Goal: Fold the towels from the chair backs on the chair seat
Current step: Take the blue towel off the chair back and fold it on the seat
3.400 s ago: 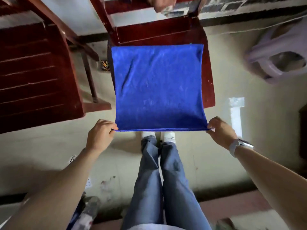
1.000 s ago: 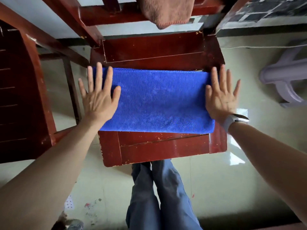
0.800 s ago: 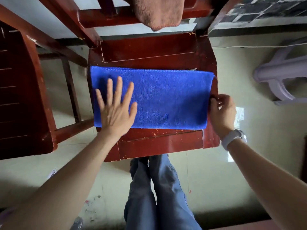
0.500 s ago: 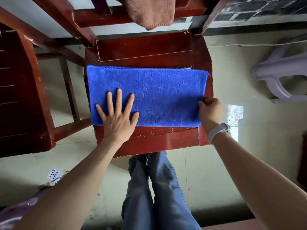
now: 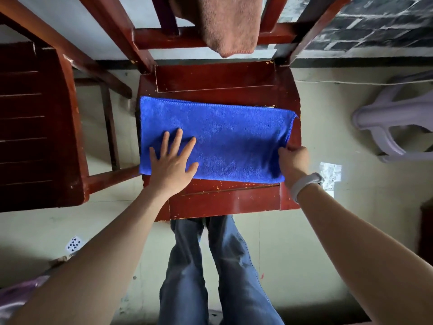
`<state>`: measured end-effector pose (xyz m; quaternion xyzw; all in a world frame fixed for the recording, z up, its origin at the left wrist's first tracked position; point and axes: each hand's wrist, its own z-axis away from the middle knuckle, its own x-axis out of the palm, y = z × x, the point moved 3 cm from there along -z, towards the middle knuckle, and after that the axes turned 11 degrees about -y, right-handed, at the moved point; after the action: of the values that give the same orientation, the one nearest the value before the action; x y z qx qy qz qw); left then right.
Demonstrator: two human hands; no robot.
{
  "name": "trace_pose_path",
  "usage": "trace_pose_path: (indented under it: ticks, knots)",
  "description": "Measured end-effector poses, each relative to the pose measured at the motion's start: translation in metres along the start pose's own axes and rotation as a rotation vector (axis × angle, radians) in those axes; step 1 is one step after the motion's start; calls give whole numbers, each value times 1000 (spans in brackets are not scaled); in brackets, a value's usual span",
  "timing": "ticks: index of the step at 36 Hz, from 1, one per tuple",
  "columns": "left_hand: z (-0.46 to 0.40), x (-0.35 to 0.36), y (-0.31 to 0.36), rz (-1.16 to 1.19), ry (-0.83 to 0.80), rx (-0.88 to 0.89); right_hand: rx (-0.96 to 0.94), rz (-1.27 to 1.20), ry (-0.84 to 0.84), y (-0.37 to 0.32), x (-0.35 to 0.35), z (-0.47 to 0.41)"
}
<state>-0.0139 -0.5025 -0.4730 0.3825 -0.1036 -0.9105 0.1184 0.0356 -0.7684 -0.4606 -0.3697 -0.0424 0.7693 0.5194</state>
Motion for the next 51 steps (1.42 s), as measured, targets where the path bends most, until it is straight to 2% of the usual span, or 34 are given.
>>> trace_pose_path:
  ticks: [4,6,8,12,14,16,18,21,24,27,30,35,41,51]
  knots:
    - [12,-11,-7,431,210,30,-75,-34,-99,-18,1,14]
    - [23,-17,-11,679,300,-29,-143,-54,-162,-36,7,26]
    - [33,-18,-16,953,261,-143,-195,-102,-226,-55,22,39]
    - [50,-12,-26,1728,46,-288,-226,-172,-453,-95,79,76]
    - [54,-7,-31,1944,0,-311,-211,-227,-567,-111,111,90]
    - [54,-3,-36,2047,1,-352,-189,-207,-640,-123,136,97]
    - [53,1,-39,2059,8,-374,-212,-87,-603,-128,149,90]
    - [48,7,-41,1942,34,-329,-404,270,-406,-136,148,70]
    - [41,7,-40,1564,174,-296,-610,556,-273,-147,142,53]
    - [35,6,-42,1108,360,-421,-690,831,-235,-161,146,42]
    - [34,3,-42,1052,455,-487,-733,1032,-261,-172,157,32]
    - [40,5,-38,1173,512,-389,-679,1012,-331,-183,173,24]
    - [45,8,-36,1296,478,-388,-703,980,-319,-178,174,28]
    - [47,0,-40,1287,607,-423,-762,805,-247,-173,162,37]
